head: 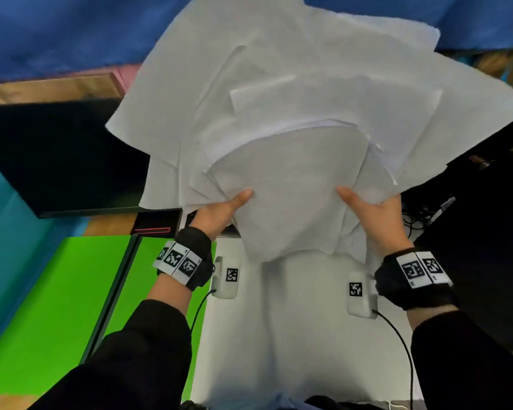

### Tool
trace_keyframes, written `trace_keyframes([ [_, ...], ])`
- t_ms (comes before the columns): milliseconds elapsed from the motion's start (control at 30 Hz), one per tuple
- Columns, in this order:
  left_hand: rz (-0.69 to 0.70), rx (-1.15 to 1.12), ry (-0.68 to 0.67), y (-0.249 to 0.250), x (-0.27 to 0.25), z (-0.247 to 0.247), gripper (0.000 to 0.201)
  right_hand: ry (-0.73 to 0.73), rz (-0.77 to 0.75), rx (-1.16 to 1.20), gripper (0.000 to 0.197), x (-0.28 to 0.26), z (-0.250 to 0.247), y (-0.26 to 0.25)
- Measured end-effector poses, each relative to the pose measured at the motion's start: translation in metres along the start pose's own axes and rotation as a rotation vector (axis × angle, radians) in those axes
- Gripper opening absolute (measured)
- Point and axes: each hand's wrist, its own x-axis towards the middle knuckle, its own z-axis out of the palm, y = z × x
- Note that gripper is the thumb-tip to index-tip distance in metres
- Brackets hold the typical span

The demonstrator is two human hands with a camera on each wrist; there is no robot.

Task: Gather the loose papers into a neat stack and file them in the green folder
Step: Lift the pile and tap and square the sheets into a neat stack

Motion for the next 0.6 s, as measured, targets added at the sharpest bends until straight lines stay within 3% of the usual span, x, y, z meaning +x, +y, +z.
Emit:
trace_keyframes([
  [33,-0.005,-0.002,-0.011,-0.002,0.004,-0.003,0.035,-0.023,0.015,0.004,0.039,0.0,-0.004,-0.002],
  [133,-0.072,0.062,-0.097,-0.013,0.016,-0.002,0.076,-0.03,0.117,-0.064,0.039,0.006,-0.014,0.015],
  [233,-0.151,0.022,-0.151,-0.022,0.02,0.02,0.053,0.019,0.195,-0.095,0.049,0.015,-0.012,0.041],
  [333,-0.138,0.006,-0.086,-0.03,0.027,0.04,0.092,0.17,0.166,-0.068,0.066,0.025,-0.007,0.05],
  [433,-0.174,0.093,-0.035,-0.03,0.036,0.033,0.115,0.142,0.115,-0.1,0.054,0.03,-0.018,0.031],
  [500,-0.151,0.174,-0.03,-0.027,0.038,0.02,0.11,0.008,0.094,-0.18,0.045,0.03,-0.034,0.018],
  [600,-0.183,0.248,-0.162,-0.016,0.026,0.016,0.086,-0.14,0.23,-0.306,0.043,0.03,-0.045,0.018],
])
